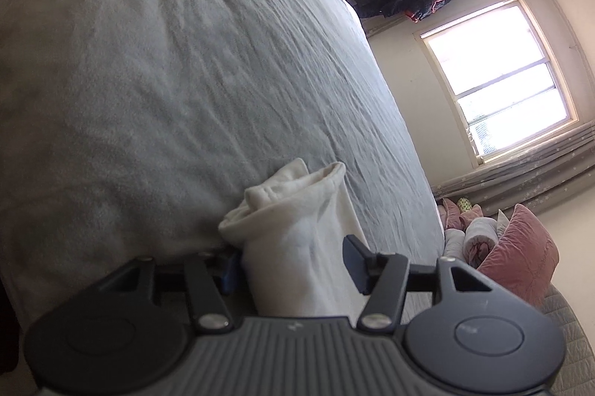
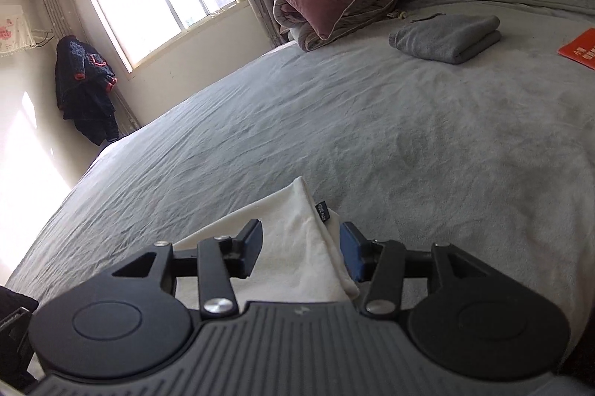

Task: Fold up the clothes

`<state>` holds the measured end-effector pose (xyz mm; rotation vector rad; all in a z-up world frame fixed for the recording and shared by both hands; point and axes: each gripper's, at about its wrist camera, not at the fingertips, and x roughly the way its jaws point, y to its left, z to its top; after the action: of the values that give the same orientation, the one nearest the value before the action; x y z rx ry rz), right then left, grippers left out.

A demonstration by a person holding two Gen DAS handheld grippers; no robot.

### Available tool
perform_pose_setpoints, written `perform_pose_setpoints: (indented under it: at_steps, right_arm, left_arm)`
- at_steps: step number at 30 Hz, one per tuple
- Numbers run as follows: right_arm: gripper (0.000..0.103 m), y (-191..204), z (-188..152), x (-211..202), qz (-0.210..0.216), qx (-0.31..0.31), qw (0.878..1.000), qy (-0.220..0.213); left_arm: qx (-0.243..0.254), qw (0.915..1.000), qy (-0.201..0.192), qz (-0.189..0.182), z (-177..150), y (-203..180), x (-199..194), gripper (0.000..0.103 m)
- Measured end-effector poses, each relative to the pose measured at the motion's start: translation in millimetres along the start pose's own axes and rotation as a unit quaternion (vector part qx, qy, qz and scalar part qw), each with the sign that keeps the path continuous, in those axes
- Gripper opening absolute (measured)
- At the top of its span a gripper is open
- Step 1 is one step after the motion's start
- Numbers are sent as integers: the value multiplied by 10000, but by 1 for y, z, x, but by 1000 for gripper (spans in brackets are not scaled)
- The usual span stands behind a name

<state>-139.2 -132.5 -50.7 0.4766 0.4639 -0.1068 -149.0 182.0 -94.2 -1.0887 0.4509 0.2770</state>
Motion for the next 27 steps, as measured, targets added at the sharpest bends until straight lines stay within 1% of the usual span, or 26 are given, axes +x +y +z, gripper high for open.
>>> perform_pose_setpoints:
  at_steps: [1, 3, 6, 8, 9, 10, 11, 12, 13, 14, 15, 16, 19, 21, 23, 25, 26, 27]
  right_arm:
    - [51, 7, -2, 4, 123, -155, 9998, -2]
    - [51, 21, -8, 11, 365, -480, 9982, 1]
    - [51, 42, -17, 29, 723, -1033, 9920, 22]
    - [49, 56, -21, 41, 910, -1380, 9862, 128]
    - [41, 61, -22, 47, 984, -1487, 9838, 181]
    - [35, 68, -23, 52, 1079, -1592, 9810, 245]
    - [26, 72, -24, 57, 1134, -1673, 9789, 308]
    - [22, 77, -25, 61, 1179, -1767, 9765, 372]
    - [20, 80, -26, 64, 1221, -1852, 9742, 403]
    - [15, 86, -30, 66, 1296, -1980, 9706, 434]
    - [13, 90, -35, 67, 1380, -2111, 9663, 519]
    - [12, 95, -39, 69, 1462, -2241, 9616, 605]
    - [12, 102, -56, 81, 1472, -2694, 9472, 925]
    - [12, 103, -55, 86, 1505, -2786, 9432, 1007]
    - [12, 101, -45, 92, 1553, -2540, 9462, 1267]
    - [12, 99, -39, 95, 1646, -2432, 9455, 1404]
    - [13, 98, -36, 96, 1693, -2377, 9451, 1472]
    - [16, 93, -32, 94, 1767, -2194, 9476, 1509]
  left_arm:
    - [90, 9999, -98, 77, -2, 0, -2, 52]
    - [156, 9993, -240, 249, -3, 2, -7, 36]
    - [229, 9990, -289, 271, -3, 4, -9, 28]
    - [340, 9986, -312, 247, -2, 2, -10, 27]
    - [374, 9985, -317, 227, -2, 2, -11, 26]
    - [407, 9984, -323, 206, -1, 3, -12, 26]
    - [428, 9984, -326, 182, -1, 4, -14, 25]
    - [435, 9984, -329, 155, 0, 5, -16, 25]
    - [445, 9984, -339, 123, 0, 5, -17, 25]
    - [460, 9983, -358, 84, 0, 4, -18, 24]
    - [488, 9980, -393, 25, 0, 3, -20, 23]
    - [551, 9975, -445, -74, 0, 1, -22, 23]
    - [862, 9936, -587, -430, -5, -13, -29, 21]
    - [1083, 9897, -653, -666, -9, -25, -36, 21]
    - [1302, 9857, -699, -816, -15, -39, -42, 21]
    - [1545, 9808, -745, -933, -21, -54, -47, 21]
    - [1678, 9780, -767, -969, -25, -60, -49, 21]
    - [1805, 9753, -789, -1003, -27, -66, -52, 21]
